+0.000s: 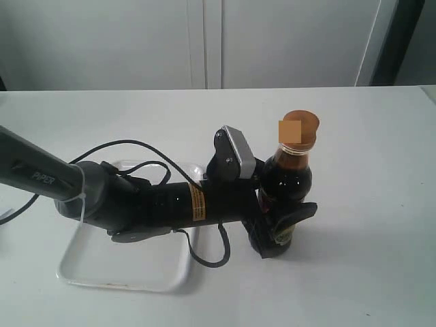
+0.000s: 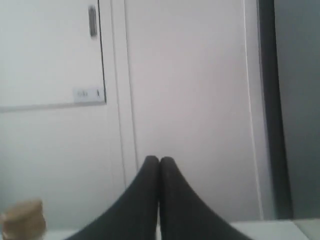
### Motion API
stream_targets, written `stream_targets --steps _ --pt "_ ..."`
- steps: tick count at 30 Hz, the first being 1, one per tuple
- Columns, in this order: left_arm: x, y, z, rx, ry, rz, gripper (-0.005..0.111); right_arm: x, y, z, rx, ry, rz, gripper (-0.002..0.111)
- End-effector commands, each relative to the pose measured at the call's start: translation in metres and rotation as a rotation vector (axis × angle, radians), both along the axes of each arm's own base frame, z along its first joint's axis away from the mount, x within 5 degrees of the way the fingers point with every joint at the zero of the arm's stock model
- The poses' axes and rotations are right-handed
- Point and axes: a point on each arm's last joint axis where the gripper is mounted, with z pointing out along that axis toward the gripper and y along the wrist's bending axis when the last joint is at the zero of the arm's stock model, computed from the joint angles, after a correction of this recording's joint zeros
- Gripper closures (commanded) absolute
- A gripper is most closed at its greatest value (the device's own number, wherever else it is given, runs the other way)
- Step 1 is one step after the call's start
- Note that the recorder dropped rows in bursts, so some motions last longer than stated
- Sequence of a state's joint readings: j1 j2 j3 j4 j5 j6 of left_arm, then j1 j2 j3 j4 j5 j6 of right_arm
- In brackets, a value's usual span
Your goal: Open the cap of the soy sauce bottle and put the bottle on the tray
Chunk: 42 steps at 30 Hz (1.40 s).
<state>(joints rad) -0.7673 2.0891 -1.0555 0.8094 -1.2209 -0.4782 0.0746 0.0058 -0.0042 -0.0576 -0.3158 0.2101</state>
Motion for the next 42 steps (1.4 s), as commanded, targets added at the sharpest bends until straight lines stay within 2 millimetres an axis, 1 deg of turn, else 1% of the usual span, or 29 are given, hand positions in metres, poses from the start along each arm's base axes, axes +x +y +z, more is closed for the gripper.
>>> stream_targets --steps 1,5,8,10,14,17,20,24,29,34,40,42 --pt "-0.003 -0.001 0.001 0.005 -0.011 -0.022 0.107 -0.009 0.0 0.025 0.112 -0.164 0.054 0.108" --pt "-0.003 -0.001 0.001 0.005 -0.011 -0.022 0.107 -0.003 0.0 0.054 0.09 -0.181 0.044 0.108" --pt "-0.003 -0.001 0.001 0.003 0.001 -0.023 0.107 0.008 0.001 0.075 0.039 -0.162 0.017 0.108" --pt "-0.003 -0.001 0.001 0.003 0.005 -0.025 0.107 0.021 0.002 0.084 0.028 -0.131 0.013 0.108" --pt "-0.003 -0.001 0.001 0.003 0.007 -0.024 0.107 0.048 0.004 0.102 0.024 -0.145 0.018 0.108" --pt "-0.003 -0.001 0.001 0.004 0.006 -0.026 0.107 0.072 0.007 0.109 0.005 -0.112 0.022 0.108" --pt "-0.004 -0.002 0.001 0.007 0.005 -0.033 0.107 0.09 0.01 0.114 -0.032 -0.09 0.032 0.108" --pt "-0.005 -0.002 0.0 0.016 -0.004 -0.05 0.107 0.116 0.015 0.111 -0.095 -0.027 0.042 0.108" --pt "-0.005 -0.002 0.0 0.016 -0.004 -0.051 0.107 0.141 0.021 0.1 -0.287 0.032 0.023 0.108" --pt "-0.005 -0.002 0.0 0.016 -0.004 -0.051 0.107 0.157 0.025 0.083 -0.391 0.107 0.032 0.108" --pt "-0.005 -0.002 0.0 0.016 -0.004 -0.051 0.107 0.172 0.036 0.056 -0.667 0.163 0.107 0.108" --pt "-0.006 -0.002 0.0 0.016 -0.002 -0.051 0.107 0.175 0.038 0.046 -0.798 0.166 0.107 0.108"
